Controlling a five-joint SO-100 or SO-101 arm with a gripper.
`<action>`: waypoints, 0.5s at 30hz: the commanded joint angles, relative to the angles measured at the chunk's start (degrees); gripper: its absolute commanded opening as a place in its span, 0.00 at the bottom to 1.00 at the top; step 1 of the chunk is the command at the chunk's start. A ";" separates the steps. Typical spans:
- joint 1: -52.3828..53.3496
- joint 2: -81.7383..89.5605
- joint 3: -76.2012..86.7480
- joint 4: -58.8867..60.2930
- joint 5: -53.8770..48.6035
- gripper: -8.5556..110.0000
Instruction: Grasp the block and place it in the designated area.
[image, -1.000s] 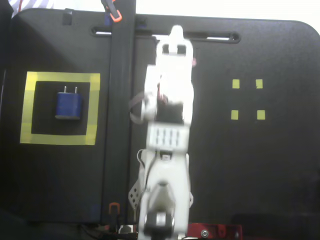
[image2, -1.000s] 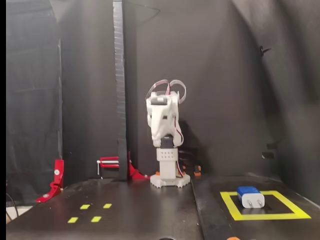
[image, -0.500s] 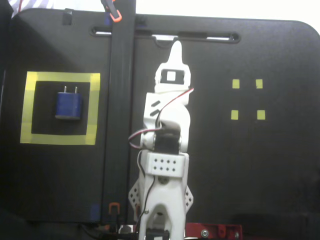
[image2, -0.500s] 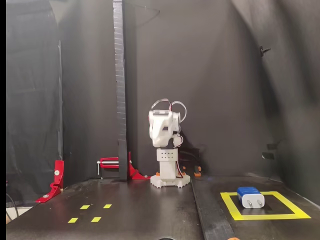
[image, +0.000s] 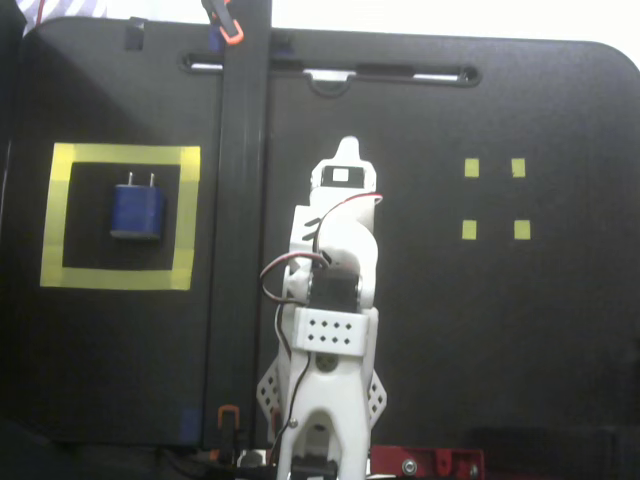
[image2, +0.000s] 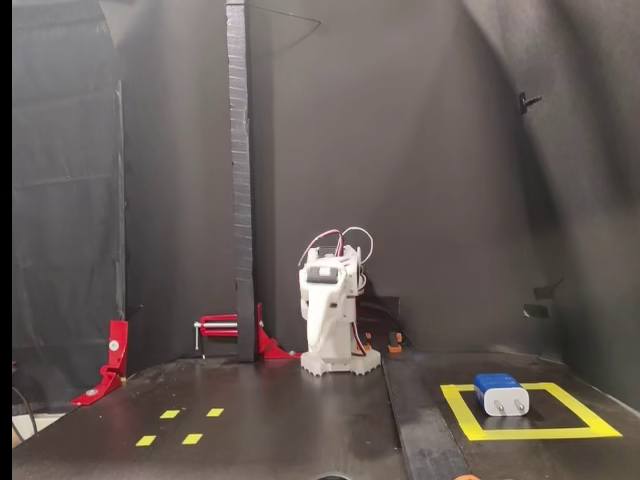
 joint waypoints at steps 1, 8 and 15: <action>-0.88 0.35 0.26 2.46 -0.53 0.07; -1.23 0.35 0.26 4.22 -0.53 0.07; -1.58 0.35 0.26 4.22 -0.62 0.07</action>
